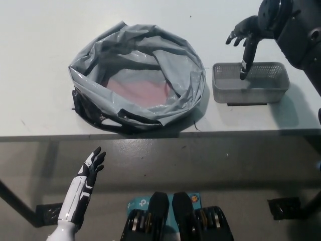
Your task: Use the right hand to pick up a small rectangular container and put it into a plastic bag and lift the bag
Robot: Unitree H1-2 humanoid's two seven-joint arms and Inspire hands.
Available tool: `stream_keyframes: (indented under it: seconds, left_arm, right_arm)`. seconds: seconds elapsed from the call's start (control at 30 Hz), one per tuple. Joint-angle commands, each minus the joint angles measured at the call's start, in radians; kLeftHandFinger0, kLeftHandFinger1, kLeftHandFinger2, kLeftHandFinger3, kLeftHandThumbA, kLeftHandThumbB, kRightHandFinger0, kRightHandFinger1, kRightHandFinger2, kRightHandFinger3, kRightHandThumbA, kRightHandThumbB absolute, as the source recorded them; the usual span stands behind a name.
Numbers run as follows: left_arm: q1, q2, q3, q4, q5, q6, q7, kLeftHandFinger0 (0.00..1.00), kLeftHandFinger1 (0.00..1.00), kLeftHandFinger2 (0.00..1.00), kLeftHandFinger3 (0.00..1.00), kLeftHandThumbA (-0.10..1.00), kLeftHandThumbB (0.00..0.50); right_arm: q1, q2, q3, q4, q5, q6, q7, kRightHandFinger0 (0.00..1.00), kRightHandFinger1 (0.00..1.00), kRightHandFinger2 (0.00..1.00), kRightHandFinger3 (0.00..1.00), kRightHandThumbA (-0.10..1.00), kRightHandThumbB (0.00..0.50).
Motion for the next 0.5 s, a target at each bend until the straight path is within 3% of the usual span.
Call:
stream_keyframes:
  seconds: [0.0, 0.23, 0.37, 0.47]
  left_arm:
    - [0.001, 0.016, 0.007, -0.043, 0.0, -0.03, -0.007, 1.0, 1.0, 1.0, 1.0, 1.0, 0.287]
    - [-0.003, 0.019, 0.002, -0.053, 0.016, -0.022, -0.006, 1.0, 1.0, 1.0, 1.0, 1.0, 0.303]
    - [-0.002, 0.026, 0.002, -0.059, 0.027, -0.036, -0.006, 1.0, 1.0, 1.0, 1.0, 1.0, 0.293]
    - [-0.003, 0.029, -0.002, -0.06, 0.029, -0.044, -0.01, 1.0, 1.0, 1.0, 1.0, 1.0, 0.287]
  right_arm:
    - [-0.023, 0.004, -0.024, 0.026, -0.016, -0.015, -0.053, 1.0, 1.0, 1.0, 1.0, 1.0, 0.45]
    - [0.011, 0.002, 0.01, 0.031, -0.072, -0.024, -0.143, 1.0, 1.0, 1.0, 1.0, 1.0, 0.5]
    - [0.02, 0.012, -0.005, 0.045, -0.065, -0.001, -0.168, 1.0, 1.0, 1.0, 1.0, 1.0, 0.495]
    - [0.022, 0.013, 0.011, 0.055, -0.077, -0.041, -0.132, 1.0, 1.0, 1.0, 1.0, 1.0, 0.453]
